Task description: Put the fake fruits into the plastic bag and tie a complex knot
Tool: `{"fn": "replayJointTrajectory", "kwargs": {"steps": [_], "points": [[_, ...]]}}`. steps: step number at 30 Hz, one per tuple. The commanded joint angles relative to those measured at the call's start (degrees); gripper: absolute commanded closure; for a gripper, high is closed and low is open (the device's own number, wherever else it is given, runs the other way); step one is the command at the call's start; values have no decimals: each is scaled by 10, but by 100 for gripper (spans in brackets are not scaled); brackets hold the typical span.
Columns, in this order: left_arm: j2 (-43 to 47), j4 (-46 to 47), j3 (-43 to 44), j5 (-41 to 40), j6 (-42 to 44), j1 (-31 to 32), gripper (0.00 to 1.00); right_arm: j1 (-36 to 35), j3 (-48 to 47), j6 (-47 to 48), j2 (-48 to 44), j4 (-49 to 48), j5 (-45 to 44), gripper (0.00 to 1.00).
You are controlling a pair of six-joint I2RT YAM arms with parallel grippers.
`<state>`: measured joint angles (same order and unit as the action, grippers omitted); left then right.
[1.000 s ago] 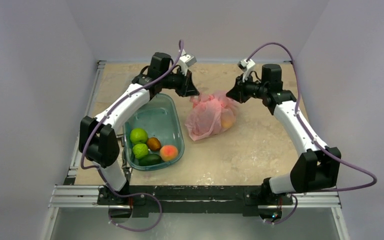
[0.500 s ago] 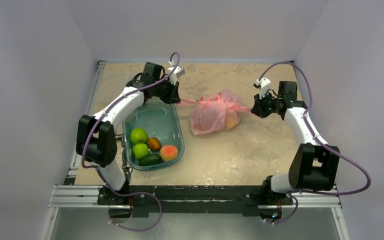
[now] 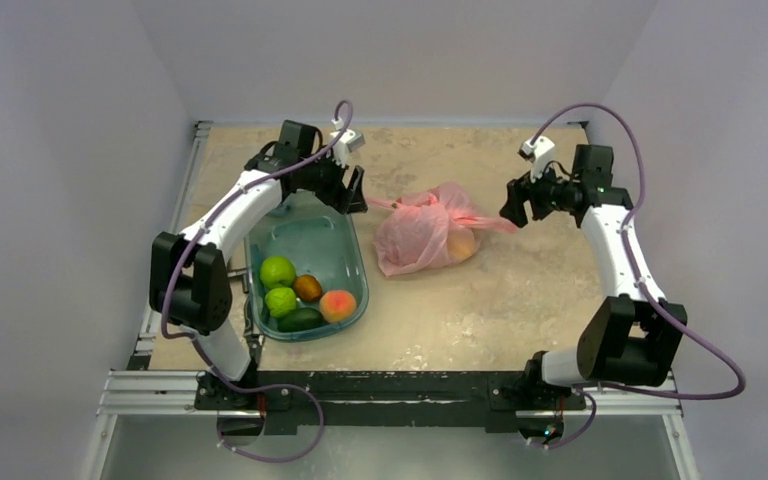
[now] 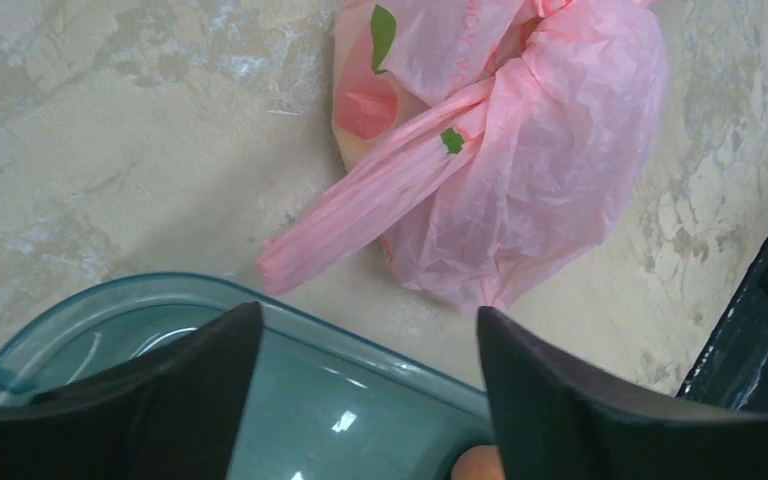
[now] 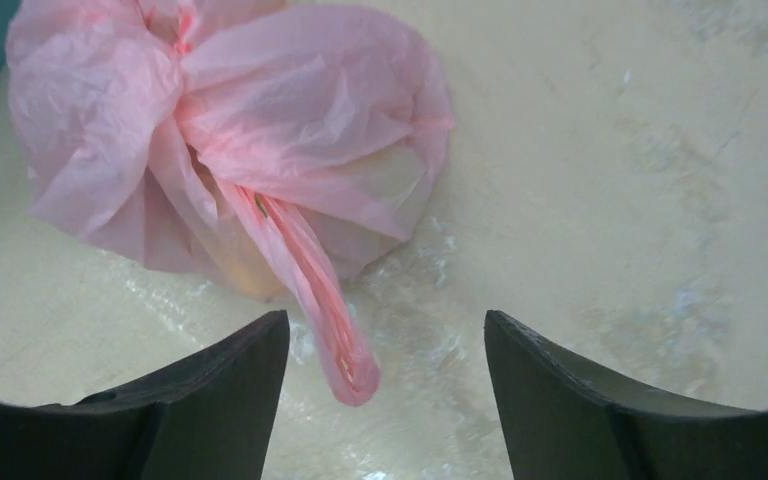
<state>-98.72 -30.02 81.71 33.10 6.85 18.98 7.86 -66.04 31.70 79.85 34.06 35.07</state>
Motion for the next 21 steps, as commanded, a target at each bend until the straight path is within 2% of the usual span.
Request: {"fn": "replayJointTrajectory", "kwargs": {"steps": [1, 2, 3, 4, 9, 13, 17, 21], "points": [[46, -18, 57, 25, -10, -13, 11, 4, -80, -32, -14, 21, 56, 21], [52, -21, 68, 28, -12, -14, 3, 5, -94, -47, -15, 17, 62, 11], [56, -28, 80, 32, -14, -15, 0, 5, -106, -69, -15, 4, 69, 3], [56, -40, 100, 34, -16, -15, 0, 5, -119, -93, -12, -5, 76, 2], [24, -142, 258, 28, -29, -30, 0, 6, -207, -208, 26, -68, 90, 1], [-19, -224, 385, 22, -53, -72, 0, 22, -270, -285, 74, -112, 71, 1], [-21, -220, 401, 3, -95, -150, 0, 61, -314, -335, 131, -118, 60, 1], [-21, -229, 388, -66, -108, -222, 0, 103, -321, -345, 169, -109, 46, 1]]}}
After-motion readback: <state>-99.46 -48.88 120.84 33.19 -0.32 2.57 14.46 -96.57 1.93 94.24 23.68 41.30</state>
